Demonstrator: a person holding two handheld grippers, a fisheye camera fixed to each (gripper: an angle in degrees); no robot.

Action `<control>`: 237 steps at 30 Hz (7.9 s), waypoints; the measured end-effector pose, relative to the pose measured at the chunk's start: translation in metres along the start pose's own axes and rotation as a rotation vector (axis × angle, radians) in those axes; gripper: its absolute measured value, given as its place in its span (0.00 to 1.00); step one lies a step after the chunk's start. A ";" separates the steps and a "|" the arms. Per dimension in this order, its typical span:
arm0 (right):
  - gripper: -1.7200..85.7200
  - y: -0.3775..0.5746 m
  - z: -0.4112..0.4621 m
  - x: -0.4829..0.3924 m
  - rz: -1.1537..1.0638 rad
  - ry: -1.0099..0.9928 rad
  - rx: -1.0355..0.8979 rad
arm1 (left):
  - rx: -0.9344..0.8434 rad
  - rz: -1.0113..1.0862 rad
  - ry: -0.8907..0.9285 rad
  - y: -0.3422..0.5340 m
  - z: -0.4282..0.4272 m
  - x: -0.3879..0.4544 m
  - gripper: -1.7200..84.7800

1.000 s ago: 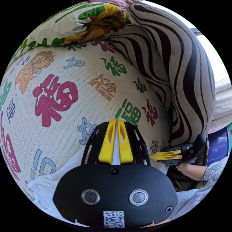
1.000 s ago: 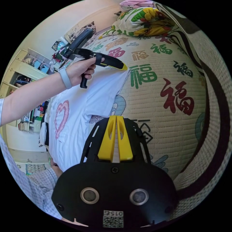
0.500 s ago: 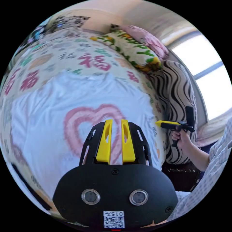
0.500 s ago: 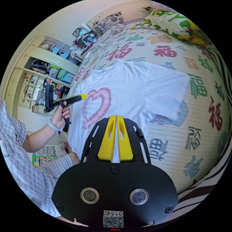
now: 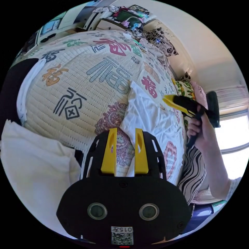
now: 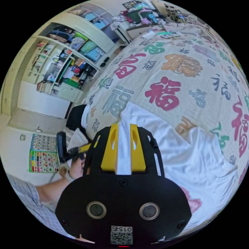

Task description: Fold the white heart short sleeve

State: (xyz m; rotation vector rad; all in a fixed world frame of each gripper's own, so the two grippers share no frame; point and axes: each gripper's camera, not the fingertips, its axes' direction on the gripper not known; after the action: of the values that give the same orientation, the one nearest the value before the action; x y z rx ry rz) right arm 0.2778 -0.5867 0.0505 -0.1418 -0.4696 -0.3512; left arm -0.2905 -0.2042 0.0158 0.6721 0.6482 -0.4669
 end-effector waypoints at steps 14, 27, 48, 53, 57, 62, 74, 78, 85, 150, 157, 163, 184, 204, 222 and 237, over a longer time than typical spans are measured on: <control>0.02 -0.113 0.120 -0.124 0.016 0.327 -0.143 | 0.012 0.018 0.158 0.011 -0.095 -0.089 0.01; 0.03 -0.115 0.159 -0.196 -0.237 0.492 -0.234 | 0.020 0.034 0.049 0.027 -0.133 -0.108 0.01; 0.09 0.243 -0.056 0.005 0.173 0.271 0.026 | -0.230 0.238 -0.134 0.100 -0.141 -0.044 0.10; 0.11 0.450 -0.071 0.073 0.617 0.288 -0.170 | -0.519 0.167 -0.230 0.168 -0.116 -0.042 0.12; 0.11 0.527 -0.064 0.094 0.726 0.279 -0.265 | -0.593 0.197 -0.298 0.189 -0.088 -0.024 0.13; 0.10 0.558 -0.030 0.116 0.683 0.327 -0.335 | -0.616 0.276 -0.426 0.199 -0.044 0.007 0.12; 0.02 0.649 -0.055 0.149 0.717 0.329 -0.194 | -0.606 0.257 -0.359 0.213 0.012 0.042 0.02; 0.02 0.667 -0.050 0.163 0.692 0.336 -0.229 | -0.589 0.308 -0.405 0.223 0.039 0.060 0.02; 0.05 0.723 -0.068 0.183 0.698 0.299 -0.195 | -0.616 0.327 -0.426 0.240 0.078 0.086 0.04; 0.02 0.767 -0.242 0.533 0.655 0.140 0.352 | -0.682 1.302 -0.013 0.214 0.818 0.785 0.03; 0.02 0.758 -0.254 0.535 0.649 0.152 0.381 | -0.503 1.140 0.170 0.165 0.784 0.770 0.02; 0.02 0.748 -0.256 0.535 0.661 0.158 0.380 | -0.630 1.195 0.111 0.162 0.796 0.774 0.09; 0.02 0.710 -0.284 0.507 0.537 0.095 0.498 | -0.326 1.006 0.278 0.073 0.655 0.669 0.01; 0.04 0.608 -0.211 0.423 0.248 0.006 0.175 | -0.300 0.573 0.064 0.039 0.528 0.417 0.06; 0.03 0.569 -0.225 0.441 0.382 0.168 0.188 | -0.394 0.725 0.118 -0.017 0.562 0.475 0.03; 0.08 0.517 -0.197 0.354 0.110 0.202 0.080 | -0.415 0.666 0.050 0.023 0.456 0.396 0.07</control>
State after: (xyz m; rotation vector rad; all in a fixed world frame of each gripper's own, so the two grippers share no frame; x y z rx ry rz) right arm 0.8431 -0.2530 0.0138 -0.0535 -0.2748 -0.2356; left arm 0.1833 -0.5794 0.0314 0.4656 0.5078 0.2985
